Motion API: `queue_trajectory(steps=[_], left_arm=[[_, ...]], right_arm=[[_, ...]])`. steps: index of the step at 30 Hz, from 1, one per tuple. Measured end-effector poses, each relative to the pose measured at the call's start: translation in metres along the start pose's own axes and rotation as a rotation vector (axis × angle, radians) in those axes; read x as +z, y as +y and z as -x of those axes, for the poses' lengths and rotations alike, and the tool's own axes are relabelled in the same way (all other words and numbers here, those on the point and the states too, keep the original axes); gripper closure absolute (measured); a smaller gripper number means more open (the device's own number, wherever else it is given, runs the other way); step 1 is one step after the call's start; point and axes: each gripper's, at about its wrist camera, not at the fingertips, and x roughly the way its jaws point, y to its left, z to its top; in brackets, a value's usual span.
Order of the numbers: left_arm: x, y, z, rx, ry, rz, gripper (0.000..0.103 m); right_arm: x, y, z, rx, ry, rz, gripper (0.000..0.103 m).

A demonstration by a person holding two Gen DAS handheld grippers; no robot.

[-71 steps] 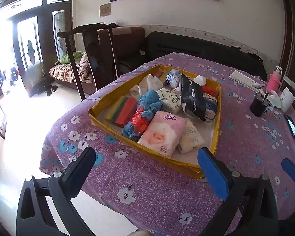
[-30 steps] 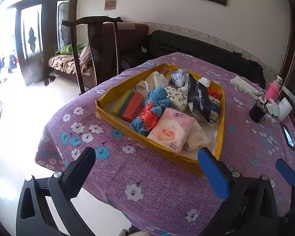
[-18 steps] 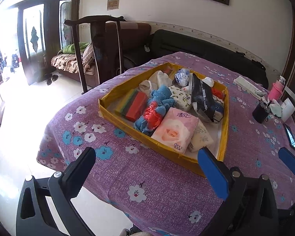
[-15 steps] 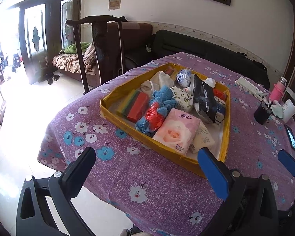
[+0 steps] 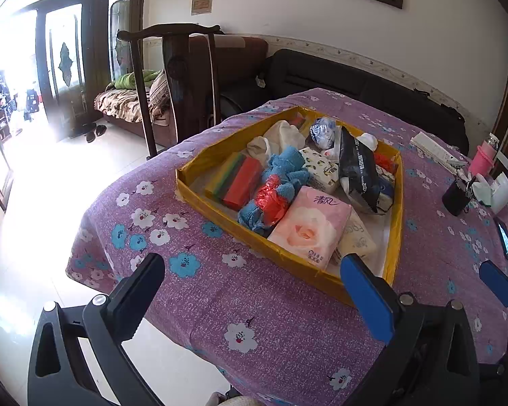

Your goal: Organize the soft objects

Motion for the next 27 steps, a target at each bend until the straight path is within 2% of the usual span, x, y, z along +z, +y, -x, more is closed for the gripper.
queue_trajectory(steps=[16, 27], left_arm=[[-0.002, 0.000, 0.000, 0.003, -0.004, 0.008, 0.000], [-0.001, -0.004, 0.010, 0.042, -0.019, 0.009, 0.000]], right_arm=[[-0.001, 0.005, 0.000, 0.009, 0.000, 0.012, 0.000], [0.000, 0.001, 0.004, 0.026, -0.013, 0.004, 0.000]])
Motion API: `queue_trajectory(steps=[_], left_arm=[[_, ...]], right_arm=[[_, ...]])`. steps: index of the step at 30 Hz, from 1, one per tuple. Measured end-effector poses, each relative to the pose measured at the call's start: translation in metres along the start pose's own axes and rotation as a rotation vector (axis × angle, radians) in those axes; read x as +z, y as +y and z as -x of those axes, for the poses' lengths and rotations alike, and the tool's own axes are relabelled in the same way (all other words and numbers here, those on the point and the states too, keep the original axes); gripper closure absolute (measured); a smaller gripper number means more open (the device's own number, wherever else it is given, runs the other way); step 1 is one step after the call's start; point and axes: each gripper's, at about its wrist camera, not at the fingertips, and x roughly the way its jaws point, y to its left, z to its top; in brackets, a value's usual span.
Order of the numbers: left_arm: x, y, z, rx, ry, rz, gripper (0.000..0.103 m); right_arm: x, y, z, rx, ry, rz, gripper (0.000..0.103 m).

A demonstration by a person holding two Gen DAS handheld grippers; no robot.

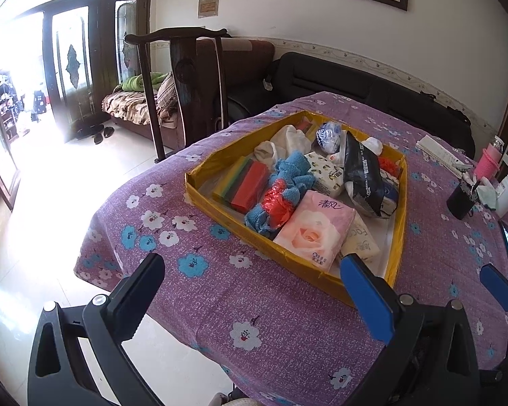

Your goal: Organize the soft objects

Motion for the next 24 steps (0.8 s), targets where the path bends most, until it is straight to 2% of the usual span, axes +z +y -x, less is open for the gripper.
queue_trajectory(steps=[19, 24], left_arm=[[0.003, -0.041, 0.028, 0.063, -0.061, -0.074, 0.000], [0.001, -0.060, 0.029, 0.076, -0.061, -0.107, 0.000]], right_arm=[[-0.006, -0.037, 0.018, 0.058, -0.033, -0.052, 0.000], [-0.008, -0.053, 0.024, 0.042, -0.050, -0.062, 0.000]])
